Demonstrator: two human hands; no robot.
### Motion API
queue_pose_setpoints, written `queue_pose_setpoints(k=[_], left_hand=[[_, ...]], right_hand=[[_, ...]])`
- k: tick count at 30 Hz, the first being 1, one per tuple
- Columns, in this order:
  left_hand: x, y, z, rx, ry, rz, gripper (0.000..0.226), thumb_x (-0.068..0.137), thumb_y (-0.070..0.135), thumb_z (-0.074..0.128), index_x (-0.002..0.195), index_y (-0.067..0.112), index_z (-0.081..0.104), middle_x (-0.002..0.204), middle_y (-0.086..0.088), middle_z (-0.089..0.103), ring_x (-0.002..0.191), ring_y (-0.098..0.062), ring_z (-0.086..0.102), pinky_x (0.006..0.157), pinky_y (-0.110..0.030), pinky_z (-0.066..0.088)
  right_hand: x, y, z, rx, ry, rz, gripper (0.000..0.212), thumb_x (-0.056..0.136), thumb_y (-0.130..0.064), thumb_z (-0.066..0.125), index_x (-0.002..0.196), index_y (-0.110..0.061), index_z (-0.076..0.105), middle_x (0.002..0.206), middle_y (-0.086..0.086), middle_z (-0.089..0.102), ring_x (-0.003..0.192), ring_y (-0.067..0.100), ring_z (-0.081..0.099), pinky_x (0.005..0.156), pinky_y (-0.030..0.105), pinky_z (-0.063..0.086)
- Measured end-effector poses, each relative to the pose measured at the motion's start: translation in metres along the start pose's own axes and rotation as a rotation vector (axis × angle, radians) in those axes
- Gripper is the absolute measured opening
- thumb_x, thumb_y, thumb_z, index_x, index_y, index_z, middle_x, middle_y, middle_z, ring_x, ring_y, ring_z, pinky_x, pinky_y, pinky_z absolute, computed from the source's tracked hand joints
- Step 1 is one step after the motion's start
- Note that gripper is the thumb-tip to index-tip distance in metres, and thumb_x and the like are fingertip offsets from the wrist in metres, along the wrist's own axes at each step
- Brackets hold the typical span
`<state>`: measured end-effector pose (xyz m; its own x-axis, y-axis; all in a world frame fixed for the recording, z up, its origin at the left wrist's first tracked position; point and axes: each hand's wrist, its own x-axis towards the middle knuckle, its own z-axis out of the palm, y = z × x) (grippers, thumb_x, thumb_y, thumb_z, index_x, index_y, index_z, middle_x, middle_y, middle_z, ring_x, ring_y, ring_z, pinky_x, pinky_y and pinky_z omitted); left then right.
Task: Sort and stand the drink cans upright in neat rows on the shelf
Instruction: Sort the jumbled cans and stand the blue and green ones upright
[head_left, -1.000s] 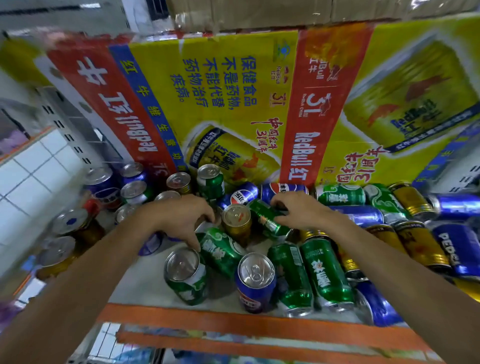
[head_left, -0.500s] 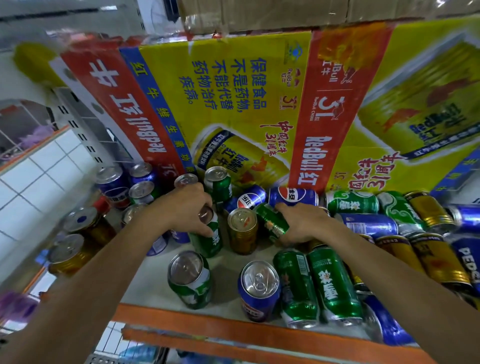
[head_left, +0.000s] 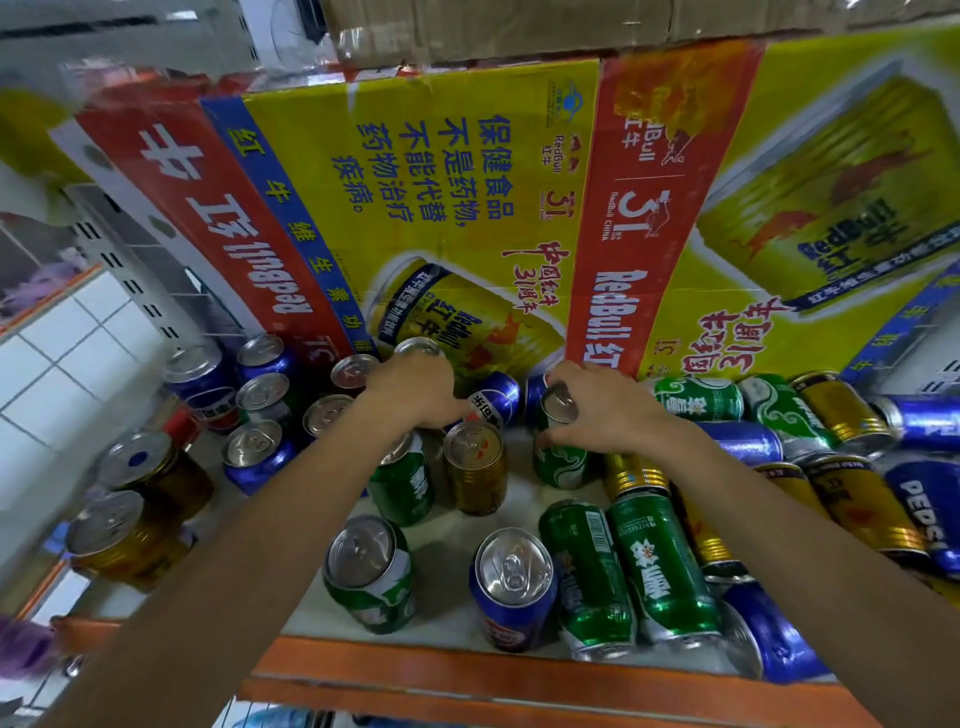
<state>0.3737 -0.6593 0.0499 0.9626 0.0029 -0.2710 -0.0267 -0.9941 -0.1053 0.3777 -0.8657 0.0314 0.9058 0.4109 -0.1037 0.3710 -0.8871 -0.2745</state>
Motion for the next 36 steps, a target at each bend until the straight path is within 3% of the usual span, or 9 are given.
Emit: queue_pose_setpoints(k=[3, 7, 12, 18, 21, 24, 30, 33, 36], left_hand=[[0.013, 0.006, 0.003, -0.066, -0.139, -0.021, 0.050, 0.091, 0.057, 0.049, 0.067, 0.013, 0.050, 0.073, -0.007, 0.054, 0.072, -0.021, 0.050, 0.073, -0.034, 0.046], [0.022, 0.009, 0.006, -0.131, -0.241, -0.017, 0.056, 0.094, 0.054, 0.047, 0.103, 0.001, 0.062, 0.099, -0.017, 0.063, 0.079, -0.023, 0.055, 0.060, -0.027, 0.036], [0.024, 0.015, 0.008, -0.191, -0.250, -0.046, 0.050, 0.091, 0.047, 0.057, 0.105, 0.000, 0.061, 0.070, -0.004, 0.047, 0.071, -0.020, 0.050, 0.053, -0.024, 0.036], [0.032, 0.013, 0.018, -0.078, -0.140, -0.075, 0.042, 0.087, 0.044, 0.064, 0.070, 0.009, 0.048, 0.066, -0.003, 0.045, 0.073, -0.020, 0.051, 0.062, -0.029, 0.040], [0.033, 0.008, 0.022, -0.150, -0.119, -0.014, 0.046, 0.085, 0.043, 0.067, 0.109, 0.005, 0.059, 0.088, -0.006, 0.060, 0.090, -0.024, 0.057, 0.074, -0.032, 0.046], [0.032, 0.009, 0.018, -0.147, -0.129, 0.079, 0.067, 0.087, 0.039, 0.065, 0.144, 0.016, 0.037, 0.137, -0.010, 0.051, 0.121, -0.029, 0.051, 0.096, -0.035, 0.044], [0.038, 0.009, 0.016, -0.048, -0.191, 0.043, 0.059, 0.091, 0.030, 0.060, 0.144, 0.016, 0.038, 0.140, -0.010, 0.048, 0.122, -0.028, 0.051, 0.095, -0.034, 0.044], [0.036, 0.014, 0.014, 0.042, -0.172, 0.039, 0.042, 0.092, 0.030, 0.057, 0.131, 0.014, 0.054, 0.126, -0.011, 0.059, 0.110, -0.028, 0.058, 0.080, -0.032, 0.045], [0.036, 0.014, 0.013, 0.037, -0.179, 0.020, 0.041, 0.090, 0.038, 0.057, 0.121, 0.011, 0.059, 0.115, -0.012, 0.062, 0.099, -0.028, 0.059, 0.070, -0.030, 0.042]], right_hand=[[0.003, 0.010, -0.007, 0.148, -0.036, 0.014, 0.063, 0.082, -0.064, 0.054, 0.126, -0.020, 0.050, 0.121, 0.002, 0.055, 0.111, 0.022, 0.052, 0.089, 0.034, 0.044], [0.018, 0.043, -0.009, 0.014, 0.109, 0.049, 0.041, 0.094, -0.045, 0.047, 0.123, -0.018, 0.053, 0.125, 0.009, 0.057, 0.113, 0.029, 0.052, 0.093, 0.040, 0.045], [0.029, 0.069, -0.001, -0.203, -0.051, 0.011, 0.053, 0.086, -0.033, 0.064, 0.134, -0.019, 0.047, 0.137, 0.007, 0.049, 0.124, 0.027, 0.045, 0.101, 0.041, 0.041], [0.037, 0.068, 0.000, -0.172, -0.062, -0.058, 0.048, 0.087, -0.025, 0.063, 0.132, -0.018, 0.050, 0.133, 0.008, 0.052, 0.120, 0.026, 0.049, 0.097, 0.035, 0.043], [0.044, 0.059, -0.003, -0.016, -0.001, -0.133, 0.034, 0.092, -0.025, 0.058, 0.126, -0.022, 0.057, 0.130, 0.001, 0.058, 0.118, 0.022, 0.052, 0.098, 0.031, 0.042], [0.049, 0.043, -0.010, 0.178, -0.067, -0.149, 0.032, 0.100, -0.028, 0.044, 0.129, -0.021, 0.057, 0.134, -0.001, 0.055, 0.122, 0.018, 0.048, 0.095, 0.022, 0.033], [0.064, 0.019, -0.028, 0.079, -0.294, -0.055, 0.039, 0.098, -0.032, 0.048, 0.132, -0.016, 0.054, 0.135, 0.005, 0.053, 0.120, 0.023, 0.050, 0.096, 0.029, 0.039], [0.068, -0.001, -0.034, -0.082, -0.351, 0.063, 0.051, 0.096, -0.044, 0.047, 0.128, -0.004, 0.053, 0.108, 0.008, 0.054, 0.091, 0.023, 0.054, 0.067, 0.026, 0.043], [0.077, -0.015, -0.028, -0.213, -0.347, 0.119, 0.059, 0.093, -0.051, 0.048, 0.129, -0.004, 0.051, 0.116, 0.013, 0.054, 0.105, 0.027, 0.053, 0.081, 0.032, 0.043]])
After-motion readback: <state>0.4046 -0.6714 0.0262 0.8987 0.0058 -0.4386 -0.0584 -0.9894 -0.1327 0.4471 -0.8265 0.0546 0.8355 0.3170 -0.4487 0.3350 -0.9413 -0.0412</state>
